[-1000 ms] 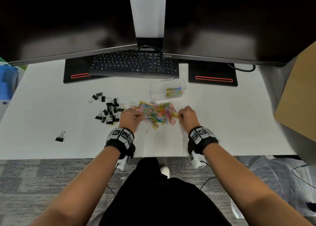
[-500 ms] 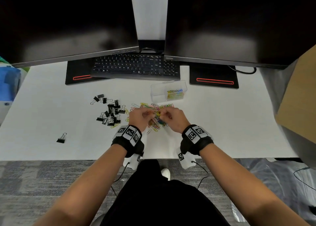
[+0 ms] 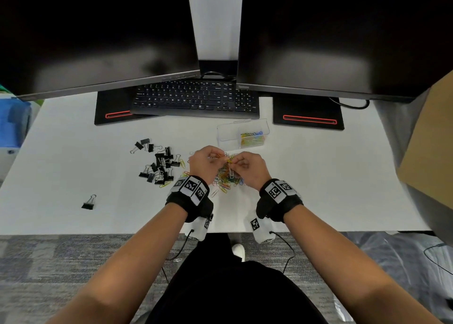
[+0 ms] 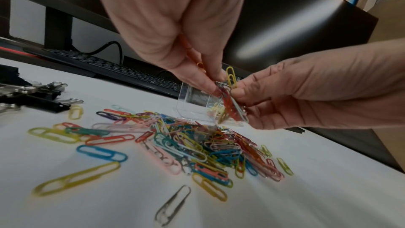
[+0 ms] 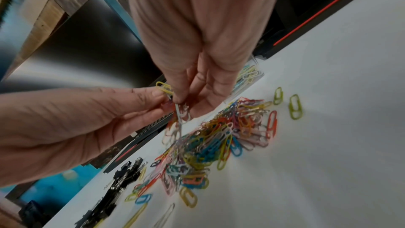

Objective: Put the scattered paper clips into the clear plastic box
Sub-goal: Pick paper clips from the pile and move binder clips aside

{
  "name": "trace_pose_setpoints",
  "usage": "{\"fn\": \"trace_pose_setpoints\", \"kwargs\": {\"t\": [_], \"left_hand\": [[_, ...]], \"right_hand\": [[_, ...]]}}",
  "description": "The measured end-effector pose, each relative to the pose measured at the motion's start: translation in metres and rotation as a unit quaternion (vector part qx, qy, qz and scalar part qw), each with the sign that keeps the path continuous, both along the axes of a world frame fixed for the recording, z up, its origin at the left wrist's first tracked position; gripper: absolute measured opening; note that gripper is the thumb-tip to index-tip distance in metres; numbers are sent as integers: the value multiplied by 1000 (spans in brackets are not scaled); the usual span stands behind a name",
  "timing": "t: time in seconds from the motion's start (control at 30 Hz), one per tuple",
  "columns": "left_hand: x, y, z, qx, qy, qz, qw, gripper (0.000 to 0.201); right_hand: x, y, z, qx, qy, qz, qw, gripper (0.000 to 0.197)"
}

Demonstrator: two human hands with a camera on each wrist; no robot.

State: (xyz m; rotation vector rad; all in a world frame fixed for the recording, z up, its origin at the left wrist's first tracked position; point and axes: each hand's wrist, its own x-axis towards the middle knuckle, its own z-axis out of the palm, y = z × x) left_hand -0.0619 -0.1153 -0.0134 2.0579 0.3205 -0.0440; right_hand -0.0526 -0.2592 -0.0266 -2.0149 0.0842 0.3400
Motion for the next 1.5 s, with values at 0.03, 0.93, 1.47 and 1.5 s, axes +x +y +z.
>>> {"fn": "trace_pose_setpoints", "kwargs": {"t": [0.03, 0.93, 1.47, 1.5], "left_hand": [[1, -1, 1, -6, 1, -4, 1000, 12], [29, -20, 16, -28, 20, -55, 998, 12], [65, -37, 38, 4, -19, -40, 999, 18], [68, -41, 40, 0, -22, -40, 999, 19]], "right_hand": [[2, -3, 1, -9, -9, -5, 1000, 12], [92, -37, 63, -22, -188, -128, 973, 3], [88, -65, 49, -149, -109, -33, 982, 13], [85, -67, 48, -148, -108, -40, 982, 13]]}}
